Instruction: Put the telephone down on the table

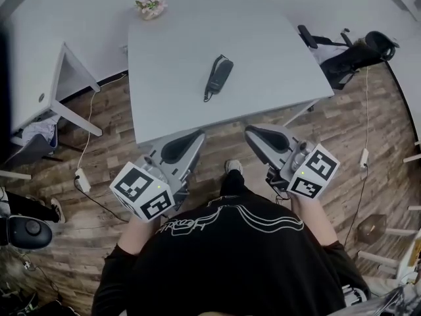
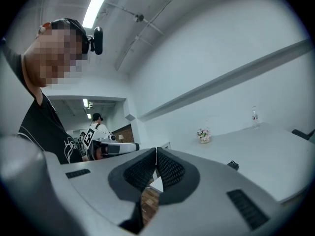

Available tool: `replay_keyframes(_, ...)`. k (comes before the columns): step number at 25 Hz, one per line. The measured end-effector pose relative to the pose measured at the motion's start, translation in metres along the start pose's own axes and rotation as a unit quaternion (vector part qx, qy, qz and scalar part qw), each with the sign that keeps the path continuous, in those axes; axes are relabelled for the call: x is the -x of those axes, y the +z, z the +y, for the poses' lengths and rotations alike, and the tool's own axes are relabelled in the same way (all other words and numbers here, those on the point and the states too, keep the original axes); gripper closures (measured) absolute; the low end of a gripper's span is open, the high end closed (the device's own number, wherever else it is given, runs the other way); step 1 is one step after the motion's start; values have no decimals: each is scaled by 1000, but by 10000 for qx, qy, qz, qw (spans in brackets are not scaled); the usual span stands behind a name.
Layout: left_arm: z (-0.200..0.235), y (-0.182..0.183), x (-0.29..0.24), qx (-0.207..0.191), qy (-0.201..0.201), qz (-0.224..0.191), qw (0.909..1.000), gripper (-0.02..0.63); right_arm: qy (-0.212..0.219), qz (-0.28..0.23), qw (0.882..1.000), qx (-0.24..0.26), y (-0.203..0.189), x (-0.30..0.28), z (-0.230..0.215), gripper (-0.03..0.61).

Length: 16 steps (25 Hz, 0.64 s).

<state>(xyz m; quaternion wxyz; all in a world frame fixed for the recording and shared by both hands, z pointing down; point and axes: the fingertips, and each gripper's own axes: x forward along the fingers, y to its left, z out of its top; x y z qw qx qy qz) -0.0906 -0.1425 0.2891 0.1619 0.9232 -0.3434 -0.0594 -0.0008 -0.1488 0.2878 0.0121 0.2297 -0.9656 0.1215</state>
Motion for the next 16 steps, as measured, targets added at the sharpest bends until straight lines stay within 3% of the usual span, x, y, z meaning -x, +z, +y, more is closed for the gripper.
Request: replay_keyframes(16,-15,-21,-6,81,-65,211,9997,607,-194,57,9997,-110,-14,24,7,538)
